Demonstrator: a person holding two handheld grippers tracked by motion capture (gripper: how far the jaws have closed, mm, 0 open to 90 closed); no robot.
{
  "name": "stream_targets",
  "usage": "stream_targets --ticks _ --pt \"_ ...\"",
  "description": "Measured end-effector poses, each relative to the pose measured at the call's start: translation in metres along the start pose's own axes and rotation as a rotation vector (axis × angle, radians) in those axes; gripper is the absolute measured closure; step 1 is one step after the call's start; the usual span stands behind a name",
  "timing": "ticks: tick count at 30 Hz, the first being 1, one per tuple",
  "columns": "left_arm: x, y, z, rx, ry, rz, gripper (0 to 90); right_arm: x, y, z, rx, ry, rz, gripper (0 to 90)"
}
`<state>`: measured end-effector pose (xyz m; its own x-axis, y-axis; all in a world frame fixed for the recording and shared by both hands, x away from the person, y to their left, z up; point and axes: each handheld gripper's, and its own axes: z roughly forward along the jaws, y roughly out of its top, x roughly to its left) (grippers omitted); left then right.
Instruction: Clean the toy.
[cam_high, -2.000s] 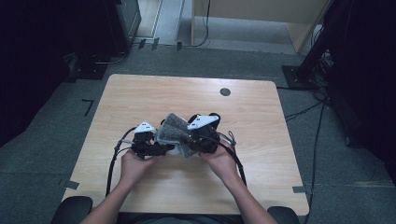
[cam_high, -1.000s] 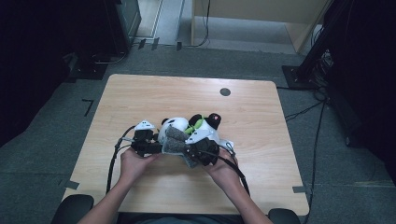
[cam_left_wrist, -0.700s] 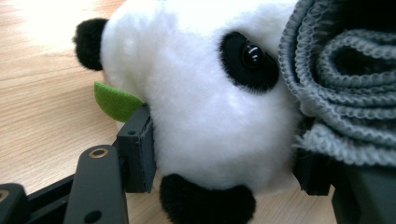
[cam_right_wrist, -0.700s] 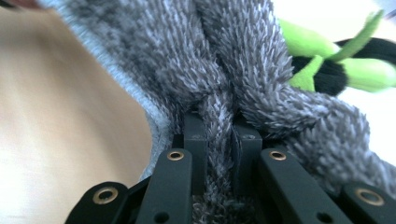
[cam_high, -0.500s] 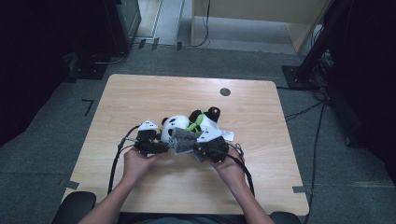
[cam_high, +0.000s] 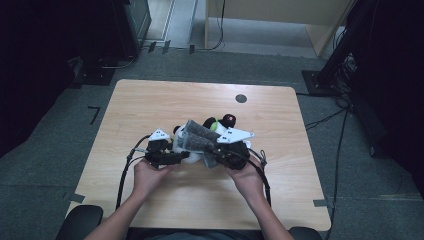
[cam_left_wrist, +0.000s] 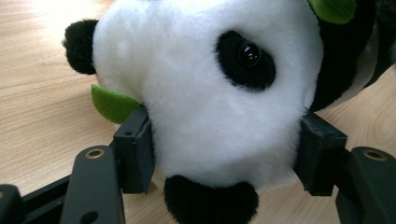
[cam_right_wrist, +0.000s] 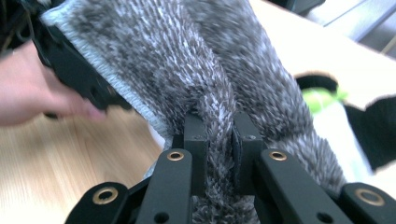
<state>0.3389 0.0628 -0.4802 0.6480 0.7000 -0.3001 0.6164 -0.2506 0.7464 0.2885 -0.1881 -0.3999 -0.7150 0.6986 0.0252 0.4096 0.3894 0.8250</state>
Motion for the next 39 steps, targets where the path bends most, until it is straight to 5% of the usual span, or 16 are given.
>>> stream_targets --ticks 8,13,21,33,37,39 --pt "-0.007 -0.003 -0.001 -0.037 0.028 0.002 32.9 0.022 0.017 0.038 0.007 0.013 -0.020 80.3" --pt "-0.006 -0.006 -0.001 -0.025 0.027 0.011 33.1 0.019 0.007 0.065 0.057 -0.021 -0.029 80.4" --pt "-0.002 -0.006 -0.001 -0.022 0.005 0.006 33.7 0.020 -0.003 0.057 0.132 -0.077 -0.115 80.9" --pt "0.002 -0.004 0.000 -0.030 -0.015 -0.002 33.7 -0.001 -0.022 0.028 0.255 -0.051 -0.053 81.1" --pt "0.002 -0.004 0.000 -0.033 -0.012 -0.001 33.6 -0.005 -0.018 0.025 0.241 -0.009 -0.005 81.0" --pt "0.002 -0.004 0.000 -0.035 -0.011 -0.003 33.4 -0.006 -0.014 0.019 0.191 0.012 0.030 81.0"
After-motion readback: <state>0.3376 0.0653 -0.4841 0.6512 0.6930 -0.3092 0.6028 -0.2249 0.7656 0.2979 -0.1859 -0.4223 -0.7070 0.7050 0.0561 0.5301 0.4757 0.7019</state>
